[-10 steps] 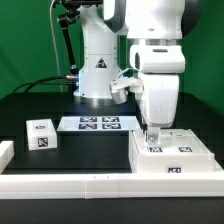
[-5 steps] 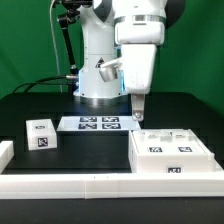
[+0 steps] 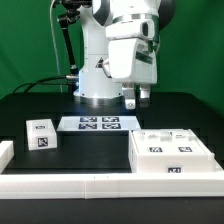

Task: Assemble cabinet

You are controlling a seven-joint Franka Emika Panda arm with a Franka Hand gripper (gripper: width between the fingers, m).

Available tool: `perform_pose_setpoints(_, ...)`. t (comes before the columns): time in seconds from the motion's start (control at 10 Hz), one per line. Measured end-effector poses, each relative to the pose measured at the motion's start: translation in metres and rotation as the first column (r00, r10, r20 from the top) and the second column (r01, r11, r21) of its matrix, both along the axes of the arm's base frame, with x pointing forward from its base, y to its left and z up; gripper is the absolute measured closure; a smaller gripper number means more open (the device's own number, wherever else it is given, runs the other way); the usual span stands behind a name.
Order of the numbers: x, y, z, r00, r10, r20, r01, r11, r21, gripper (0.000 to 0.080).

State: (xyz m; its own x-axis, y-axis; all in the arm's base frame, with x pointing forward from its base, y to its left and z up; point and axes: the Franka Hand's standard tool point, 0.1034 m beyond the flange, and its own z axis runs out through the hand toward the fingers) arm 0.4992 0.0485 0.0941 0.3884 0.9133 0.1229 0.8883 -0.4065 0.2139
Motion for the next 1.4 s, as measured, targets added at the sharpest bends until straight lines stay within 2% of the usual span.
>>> perform_pose_setpoints(0.1,0.0,0.0,0.0,1.0,0.0,0.0,0.0,1.0,0.0,0.0002)
perform_pose_setpoints(0.4,0.0,0.0,-0.001,0.989,-0.147,-0.01,0.147,0.988,0.041,0.0002)
perform_pose_setpoints(0.5,-0.003,-0.004,-0.004,0.942,-0.335,-0.026,0.336,0.937,0.097,0.0002)
perform_pose_setpoints(0.8,-0.008,-0.003,-0.018,0.804,-0.59,-0.071,0.592,0.786,0.177,0.0002)
perform_pose_setpoints(1.0,-0.01,0.003,-0.019,0.739,-0.667,-0.095,0.67,0.715,0.2,0.0002)
perform_pose_setpoints(1.4,-0.011,0.001,-0.02,0.57,-0.808,-0.152,0.815,0.532,0.228,0.0002)
